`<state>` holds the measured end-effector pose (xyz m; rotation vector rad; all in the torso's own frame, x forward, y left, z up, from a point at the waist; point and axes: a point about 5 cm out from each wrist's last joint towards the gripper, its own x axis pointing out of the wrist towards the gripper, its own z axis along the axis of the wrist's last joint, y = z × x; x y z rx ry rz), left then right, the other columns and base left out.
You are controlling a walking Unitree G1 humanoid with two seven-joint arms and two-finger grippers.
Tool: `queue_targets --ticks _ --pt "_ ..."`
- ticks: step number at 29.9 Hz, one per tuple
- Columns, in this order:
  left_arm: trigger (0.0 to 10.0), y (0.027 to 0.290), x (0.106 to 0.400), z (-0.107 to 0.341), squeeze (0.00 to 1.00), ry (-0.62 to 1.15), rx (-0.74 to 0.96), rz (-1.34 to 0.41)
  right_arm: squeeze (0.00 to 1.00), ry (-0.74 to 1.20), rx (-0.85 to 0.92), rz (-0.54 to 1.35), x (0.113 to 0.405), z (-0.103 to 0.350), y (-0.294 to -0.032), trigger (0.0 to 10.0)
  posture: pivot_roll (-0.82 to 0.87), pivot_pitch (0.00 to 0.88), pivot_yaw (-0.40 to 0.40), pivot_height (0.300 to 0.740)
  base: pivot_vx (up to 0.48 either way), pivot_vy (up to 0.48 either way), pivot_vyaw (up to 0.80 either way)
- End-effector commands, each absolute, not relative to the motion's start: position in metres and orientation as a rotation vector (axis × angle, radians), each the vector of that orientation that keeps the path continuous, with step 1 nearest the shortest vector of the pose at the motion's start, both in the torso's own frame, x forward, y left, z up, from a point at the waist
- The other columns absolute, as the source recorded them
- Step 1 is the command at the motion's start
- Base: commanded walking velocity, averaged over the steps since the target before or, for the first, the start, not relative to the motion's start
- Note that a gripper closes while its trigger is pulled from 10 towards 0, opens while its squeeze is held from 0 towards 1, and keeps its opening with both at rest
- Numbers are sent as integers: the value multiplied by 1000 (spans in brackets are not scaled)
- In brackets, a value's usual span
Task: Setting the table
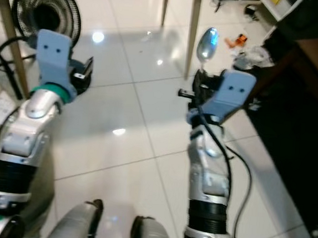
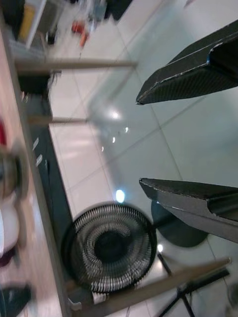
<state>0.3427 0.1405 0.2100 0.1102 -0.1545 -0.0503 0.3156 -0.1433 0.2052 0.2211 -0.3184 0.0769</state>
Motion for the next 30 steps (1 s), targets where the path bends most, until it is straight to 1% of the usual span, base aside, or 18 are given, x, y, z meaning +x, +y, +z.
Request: queue_targets --ticks 1,18,23,30 --pt "10000 137 342 203 0 -131 123 -59 0 -315 215 48 314 202 -151 10000 193 147 2 740 480 0 0" --pt "10000 138 344 202 0 -124 129 -51 0 -316 220 44 315 202 -152 10000 195 142 5 740 480 0 0" --pt "10000 137 344 202 0 -137 149 -58 0 -317 269 13 316 203 -158 10000 196 135 4 740 480 0 0" --pt "10000 136 343 203 0 -152 173 -68 0 -319 272 11 316 204 -159 10000 196 134 3 740 480 0 0"
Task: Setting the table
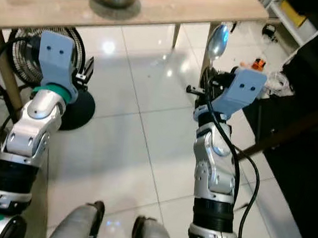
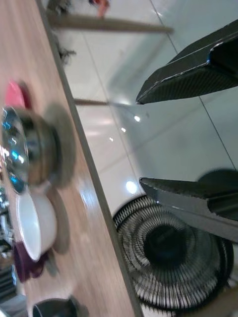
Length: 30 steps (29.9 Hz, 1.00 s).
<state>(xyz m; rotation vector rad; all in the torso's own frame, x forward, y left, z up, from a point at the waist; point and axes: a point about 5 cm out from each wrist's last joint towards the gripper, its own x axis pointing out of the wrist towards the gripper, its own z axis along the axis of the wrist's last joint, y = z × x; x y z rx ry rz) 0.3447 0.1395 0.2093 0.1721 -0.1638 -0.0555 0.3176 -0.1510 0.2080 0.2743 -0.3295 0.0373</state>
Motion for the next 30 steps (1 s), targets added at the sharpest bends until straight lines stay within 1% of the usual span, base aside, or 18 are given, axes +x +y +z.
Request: queue_targets --ticks 1,16,17,18,19,20,23,25,27,29,30 --pt "10000 136 343 204 0 -160 186 -72 0 -320 271 12 316 204 -158 10000 195 134 3 740 472 0 0" --pt "10000 135 343 205 0 -168 190 -80 0 -321 297 -4 316 204 -160 10000 199 142 6 740 474 0 0" --pt "10000 135 343 206 0 -169 190 -80 0 -330 334 -13 316 205 -162 10000 200 143 6 740 480 0 0" --pt "10000 135 343 206 0 -171 190 -80 0 -353 410 -22 315 209 -165 10000 200 143 6 740 480 0 0" --pt "10000 135 343 206 0 -171 190 -80 0 -353 410 -22 315 209 -165 10000 200 143 6 740 480 0 0" --pt "10000 135 343 206 0 -173 190 -81 0 -377 472 -28 315 213 -168 10000 203 146 8 740 480 0 0" --pt "10000 136 343 207 0 -177 192 -82 0 -425 522 -23 313 224 -170 10000 205 148 11 740 480 0 0" --pt "10000 136 343 207 0 -177 192 -82 0 -425 522 -23 313 224 -170 10000 205 148 11 740 480 0 0" --pt "10000 136 342 210 0 -190 202 -85 0 -486 485 -42 314 240 -172 10000 211 150 14 740 480 0 0" --pt "10000 136 342 210 0 -190 202 -85 0 -486 485 -42 314 240 -172 10000 211 150 14 740 480 0 0" --pt "10000 137 341 212 0 -199 206 -88 0 -514 392 -67 314 247 -173 10000 211 150 14 740 480 0 0"
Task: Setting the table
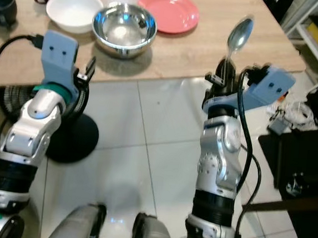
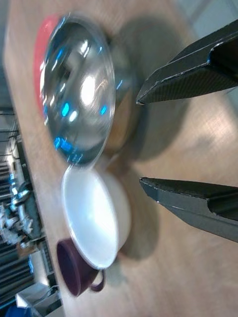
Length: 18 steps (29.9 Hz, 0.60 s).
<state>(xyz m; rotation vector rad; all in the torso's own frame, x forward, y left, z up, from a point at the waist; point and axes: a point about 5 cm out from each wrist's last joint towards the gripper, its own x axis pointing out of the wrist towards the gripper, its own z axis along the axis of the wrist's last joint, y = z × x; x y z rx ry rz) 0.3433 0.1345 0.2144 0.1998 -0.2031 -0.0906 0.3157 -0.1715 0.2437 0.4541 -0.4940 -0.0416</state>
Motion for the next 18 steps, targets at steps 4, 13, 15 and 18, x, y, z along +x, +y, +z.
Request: queue_targets --ticks 4,13,15,18 --pt "10000 132 338 225 0 -254 215 -134 0 -546 122 -93 316 250 -176 10000 221 153 14 740 480 0 0" --pt "10000 114 318 274 0 -481 281 -258 0 -480 -101 3 319 237 -179 10000 222 155 20 740 480 0 0" --pt "10000 113 317 276 0 -491 286 -259 0 -474 -120 20 319 236 -178 10000 222 155 20 740 480 0 0" --pt "10000 113 316 278 0 -499 288 -264 0 -460 -148 40 321 234 -174 10000 231 151 17 740 480 0 0"
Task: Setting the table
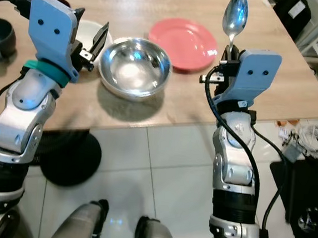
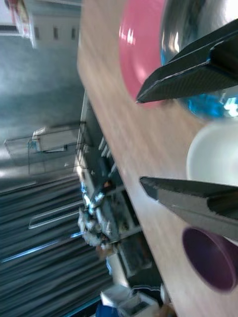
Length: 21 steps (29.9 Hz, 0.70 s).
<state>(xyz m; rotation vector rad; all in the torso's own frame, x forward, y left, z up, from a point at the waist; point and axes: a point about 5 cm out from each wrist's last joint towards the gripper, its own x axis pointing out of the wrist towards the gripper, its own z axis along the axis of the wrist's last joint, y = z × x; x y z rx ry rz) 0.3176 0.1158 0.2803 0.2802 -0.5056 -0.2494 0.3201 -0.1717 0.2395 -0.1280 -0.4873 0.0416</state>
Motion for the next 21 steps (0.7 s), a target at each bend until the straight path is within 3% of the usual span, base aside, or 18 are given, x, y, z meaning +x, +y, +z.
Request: queue_targets --ticks 1,3,21 --pt "10000 113 316 278 0 -498 288 -263 0 -456 -143 30 323 233 -174 10000 231 151 17 740 480 0 0" --pt "10000 114 316 278 0 -496 287 -263 0 -456 -143 20 324 233 -175 10000 231 151 17 740 480 0 0" --pt "10000 106 307 262 0 -442 314 -347 0 -436 -190 -4 329 226 -177 10000 235 155 7 740 0 0 0"
